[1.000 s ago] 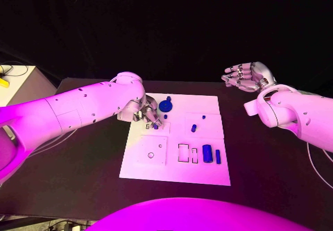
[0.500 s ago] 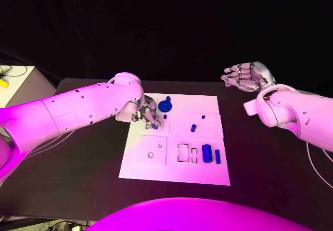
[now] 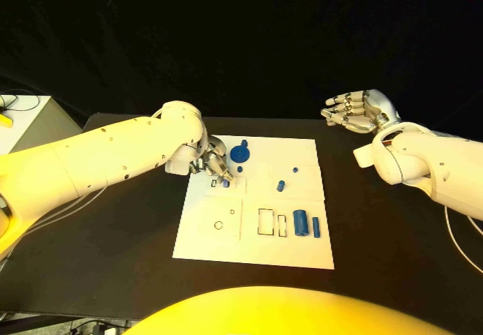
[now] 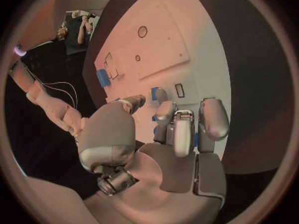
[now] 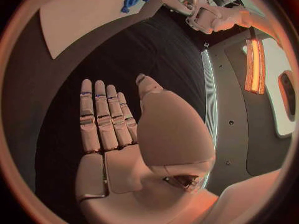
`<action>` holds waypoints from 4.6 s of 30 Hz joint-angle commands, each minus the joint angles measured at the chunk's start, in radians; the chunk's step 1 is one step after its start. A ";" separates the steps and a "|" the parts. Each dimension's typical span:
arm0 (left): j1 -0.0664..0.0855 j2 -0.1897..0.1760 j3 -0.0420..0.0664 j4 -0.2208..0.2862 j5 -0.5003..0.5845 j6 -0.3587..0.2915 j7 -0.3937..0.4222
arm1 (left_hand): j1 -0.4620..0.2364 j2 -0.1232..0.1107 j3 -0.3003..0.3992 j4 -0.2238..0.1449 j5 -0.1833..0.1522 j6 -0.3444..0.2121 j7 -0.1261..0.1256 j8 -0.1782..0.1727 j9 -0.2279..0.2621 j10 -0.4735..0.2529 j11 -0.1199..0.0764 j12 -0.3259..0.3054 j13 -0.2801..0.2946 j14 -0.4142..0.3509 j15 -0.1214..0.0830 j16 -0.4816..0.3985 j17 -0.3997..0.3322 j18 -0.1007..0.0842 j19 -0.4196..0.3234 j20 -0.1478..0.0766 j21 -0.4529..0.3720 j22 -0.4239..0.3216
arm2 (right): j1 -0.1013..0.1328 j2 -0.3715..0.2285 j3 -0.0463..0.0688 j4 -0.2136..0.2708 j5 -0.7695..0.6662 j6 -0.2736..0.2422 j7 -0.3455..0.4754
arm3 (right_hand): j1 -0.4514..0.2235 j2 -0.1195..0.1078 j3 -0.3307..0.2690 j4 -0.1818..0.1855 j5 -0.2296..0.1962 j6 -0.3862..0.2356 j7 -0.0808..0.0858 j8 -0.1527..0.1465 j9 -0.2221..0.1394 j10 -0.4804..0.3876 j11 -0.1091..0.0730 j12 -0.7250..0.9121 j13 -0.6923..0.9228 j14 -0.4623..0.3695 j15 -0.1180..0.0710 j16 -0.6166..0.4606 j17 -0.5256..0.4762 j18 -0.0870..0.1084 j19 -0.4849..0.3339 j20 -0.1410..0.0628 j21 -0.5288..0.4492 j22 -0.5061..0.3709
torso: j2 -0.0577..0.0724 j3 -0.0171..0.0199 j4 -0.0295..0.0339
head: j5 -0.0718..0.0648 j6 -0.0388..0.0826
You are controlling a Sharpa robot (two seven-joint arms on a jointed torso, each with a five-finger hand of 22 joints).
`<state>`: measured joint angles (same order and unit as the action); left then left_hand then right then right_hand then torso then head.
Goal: Assemble the parts on the task board
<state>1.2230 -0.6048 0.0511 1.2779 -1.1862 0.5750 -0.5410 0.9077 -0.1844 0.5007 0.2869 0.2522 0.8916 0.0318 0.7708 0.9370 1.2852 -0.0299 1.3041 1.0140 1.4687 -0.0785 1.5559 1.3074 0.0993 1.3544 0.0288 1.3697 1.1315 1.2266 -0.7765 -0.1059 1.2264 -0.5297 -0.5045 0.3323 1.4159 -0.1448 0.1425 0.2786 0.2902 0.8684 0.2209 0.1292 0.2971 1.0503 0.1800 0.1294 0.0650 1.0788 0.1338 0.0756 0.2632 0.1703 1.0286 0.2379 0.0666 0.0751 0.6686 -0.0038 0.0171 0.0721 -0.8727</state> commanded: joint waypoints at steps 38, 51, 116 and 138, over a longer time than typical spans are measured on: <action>-0.027 -0.071 0.023 0.061 0.036 -0.129 0.025 | 0.276 0.039 0.019 -0.107 -0.008 0.003 -0.007 -0.009 -0.003 0.002 -0.010 0.001 0.002 0.094 -0.013 -0.001 0.238 -0.012 0.002 -0.008 -0.008 0.000 | -0.001 -0.003 0.000 0.001 -0.004 0.013 0.010 | -0.011 0.002 0.009 0.002 0.005 0.009 0.024 -0.007 -0.002 0.010 0.001 -0.007 -0.001 0.003 0.001 -0.006 -0.005 0.014 0.000 0.006 0.002 -0.004 | 0.002 0.0001 -0.0018 | 0.008 0.000; -0.028 -0.065 0.023 0.056 0.034 -0.128 0.023 | 0.270 0.041 0.016 -0.099 -0.010 0.004 -0.006 -0.009 -0.003 0.002 -0.009 0.000 0.001 0.094 -0.012 -0.001 0.238 -0.012 0.002 -0.008 -0.008 0.000 | -0.001 -0.004 0.000 0.003 -0.004 0.013 0.009 | -0.011 0.002 0.009 0.002 0.005 0.009 0.024 -0.007 -0.002 0.010 0.001 -0.007 -0.001 0.003 0.001 -0.006 -0.005 0.014 0.000 0.006 0.002 -0.004 | 0.001 0.0014 -0.0014 | 0.007 0.000; -0.052 -0.057 0.068 0.043 0.074 -0.141 0.025 | 0.333 0.067 0.113 -0.136 0.001 -0.006 -0.002 -0.012 0.000 0.005 -0.007 -0.001 0.002 0.094 -0.010 -0.001 0.238 -0.012 0.002 -0.005 -0.008 0.003 | -0.001 -0.007 0.000 0.004 -0.005 0.012 0.009 | -0.011 0.002 0.009 0.002 0.005 0.009 0.024 -0.007 -0.002 0.010 0.001 -0.007 -0.001 0.003 0.001 -0.006 -0.005 0.014 0.000 0.006 0.002 -0.004 | 0.001 -0.0002 -0.0011 | -0.005 0.000; -0.055 -0.066 0.074 0.047 0.106 -0.131 0.028 | 0.330 0.060 0.119 -0.138 -0.003 -0.007 -0.001 -0.011 0.001 0.003 -0.006 -0.003 -0.002 0.094 -0.009 -0.001 0.237 -0.011 0.000 -0.005 -0.010 -0.001 | -0.001 -0.007 0.000 0.006 -0.006 0.013 0.009 | -0.010 0.001 0.013 0.000 0.006 0.010 0.023 -0.009 -0.002 0.012 0.000 -0.009 -0.001 0.005 0.001 -0.006 -0.011 0.014 0.001 0.006 0.003 -0.006 | 0.001 -0.0002 -0.0011 | -0.004 0.000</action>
<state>1.1686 -0.6710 0.1244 1.3215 -1.0985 0.4457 -0.5173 1.2343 -0.1188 0.6034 0.1569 0.2483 0.8882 0.0357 0.7632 0.9383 1.2849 -0.0373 1.3041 1.0125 1.4687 -0.0856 1.5558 1.3074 0.0993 1.3578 0.0253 1.3657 1.1326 1.2260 -0.7833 -0.1059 1.2303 -0.5302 -0.5039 0.3323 1.4160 -0.1448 0.1495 0.2769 0.2902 0.8723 0.2247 0.1254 0.2958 1.0573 0.1799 0.1229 0.0650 1.0789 0.1338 0.0756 0.2528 0.1703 1.0286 0.2379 0.0666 0.0698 0.6694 -0.0037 0.0168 0.0681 -0.8727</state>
